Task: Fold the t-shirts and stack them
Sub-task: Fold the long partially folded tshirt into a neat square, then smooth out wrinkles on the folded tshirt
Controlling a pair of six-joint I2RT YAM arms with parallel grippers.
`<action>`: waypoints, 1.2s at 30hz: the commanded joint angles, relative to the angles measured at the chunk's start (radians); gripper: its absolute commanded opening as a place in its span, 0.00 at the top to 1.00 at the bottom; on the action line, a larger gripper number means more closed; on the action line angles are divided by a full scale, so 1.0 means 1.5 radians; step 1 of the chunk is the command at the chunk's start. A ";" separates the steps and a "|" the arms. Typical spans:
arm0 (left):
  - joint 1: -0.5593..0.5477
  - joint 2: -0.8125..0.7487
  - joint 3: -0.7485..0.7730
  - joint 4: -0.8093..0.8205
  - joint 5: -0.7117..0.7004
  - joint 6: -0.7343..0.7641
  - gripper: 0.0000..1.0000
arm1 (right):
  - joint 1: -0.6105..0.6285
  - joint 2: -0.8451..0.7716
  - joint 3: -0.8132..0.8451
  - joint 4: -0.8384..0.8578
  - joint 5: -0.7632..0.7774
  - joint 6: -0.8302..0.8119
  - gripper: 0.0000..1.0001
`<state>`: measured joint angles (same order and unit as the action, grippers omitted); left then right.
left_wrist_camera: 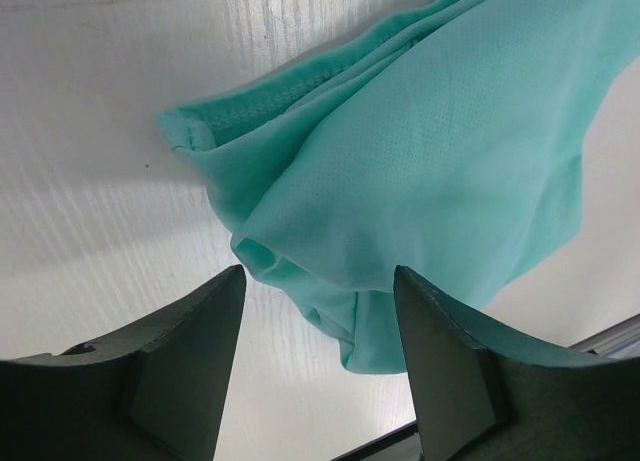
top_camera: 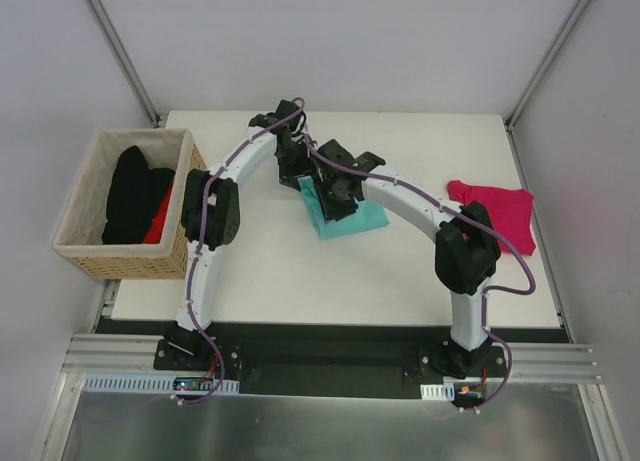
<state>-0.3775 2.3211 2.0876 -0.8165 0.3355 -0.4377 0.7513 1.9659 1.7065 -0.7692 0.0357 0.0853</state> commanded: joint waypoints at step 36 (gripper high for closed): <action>0.017 0.008 0.005 -0.005 0.034 -0.002 0.47 | 0.004 0.117 0.070 -0.021 -0.035 -0.007 0.59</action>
<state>-0.3584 2.3238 2.0899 -0.8162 0.3412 -0.4370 0.7551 2.1349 1.8122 -0.7753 -0.0086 0.0570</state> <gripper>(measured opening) 0.583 0.406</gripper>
